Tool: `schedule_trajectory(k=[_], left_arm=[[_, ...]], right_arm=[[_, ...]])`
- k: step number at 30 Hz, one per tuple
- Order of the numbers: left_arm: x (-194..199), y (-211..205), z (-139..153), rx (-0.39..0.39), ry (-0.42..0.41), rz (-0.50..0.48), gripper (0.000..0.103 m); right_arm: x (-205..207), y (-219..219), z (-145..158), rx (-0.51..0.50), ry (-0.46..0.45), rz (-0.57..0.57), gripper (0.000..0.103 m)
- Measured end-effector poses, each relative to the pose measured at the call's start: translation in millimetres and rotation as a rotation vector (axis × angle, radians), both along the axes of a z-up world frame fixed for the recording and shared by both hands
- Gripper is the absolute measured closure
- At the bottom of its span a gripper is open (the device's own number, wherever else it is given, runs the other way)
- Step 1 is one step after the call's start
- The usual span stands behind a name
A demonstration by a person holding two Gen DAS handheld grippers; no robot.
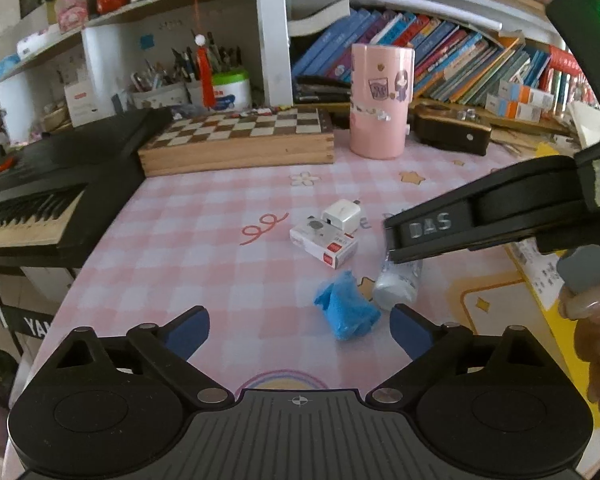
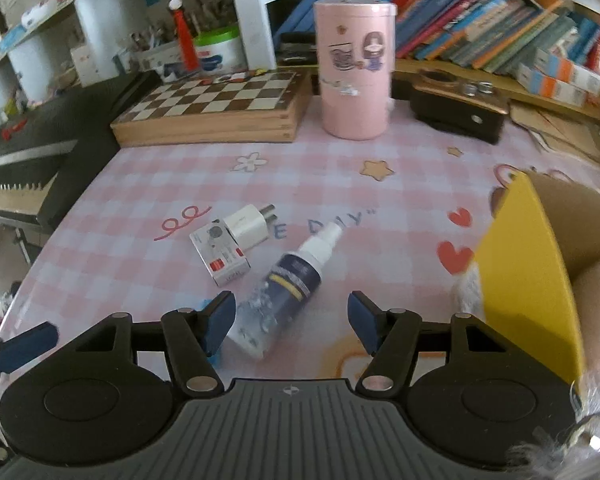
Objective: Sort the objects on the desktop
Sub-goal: 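Grasp the blue cloth item with the left gripper, then grasp the white spray bottle with the right gripper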
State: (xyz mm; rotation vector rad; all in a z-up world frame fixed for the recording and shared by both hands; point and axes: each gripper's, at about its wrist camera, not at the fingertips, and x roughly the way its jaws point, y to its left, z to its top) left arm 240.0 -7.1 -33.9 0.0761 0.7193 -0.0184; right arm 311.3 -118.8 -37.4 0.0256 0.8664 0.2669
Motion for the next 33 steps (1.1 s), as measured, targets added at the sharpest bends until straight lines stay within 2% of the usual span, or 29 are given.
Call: schedule_trajectory(k=[4, 8, 11, 14, 15, 16, 18, 22, 26, 29, 33], left_arm=[[17.1, -4.8, -9.1, 0.002, 0.03, -0.012, 0.012], [29.2, -9.7, -16.1, 0.001, 0.046, -0.022, 0.017], [35.9, -12.4, -19.8, -0.003, 0.059, -0.037, 0.029], [42.8, -15.0, -24.2, -0.019, 0.079, -0.048, 0.039], [44.9, -15.6, -25.9, -0.028, 0.087, -0.054, 0.045], [46.7, -16.3, -26.8, -0.034, 0.094, -0.061, 0.052], [47.4, -16.9, -29.3, -0.036, 0.095, -0.072, 0.058], [44.3, -13.7, -30.0, -0.049, 0.085, -0.073, 0.064], [40.8, -7.0, -28.3, -0.068, 0.089, -0.065, 0.07], [37.5, -0.1, -23.5, -0.104, 0.09, -0.057, 0.071], [28.8, 7.5, -7.7, -0.132, 0.037, -0.047, 0.072]], right_arm=[[18.4, 6.1, -11.7, -0.012, 0.033, 0.004, 0.049], [25.2, 8.2, -16.9, -0.023, 0.044, 0.027, 0.06], [25.2, 6.3, -15.7, -0.046, 0.036, 0.026, 0.066], [26.9, 4.1, -16.7, -0.054, 0.043, 0.031, 0.066], [28.0, 3.9, -17.7, -0.057, 0.047, 0.036, 0.066], [29.6, 3.8, -19.5, -0.057, 0.058, 0.041, 0.066], [34.1, 3.7, -25.5, -0.056, 0.098, 0.048, 0.066], [32.1, 6.1, -29.3, -0.079, 0.082, 0.068, 0.067], [28.5, 11.0, -31.0, -0.113, 0.059, 0.103, 0.072], [25.2, 7.3, -30.1, -0.097, 0.057, 0.094, 0.072], [16.1, 1.6, -22.3, -0.068, 0.038, 0.08, 0.072]])
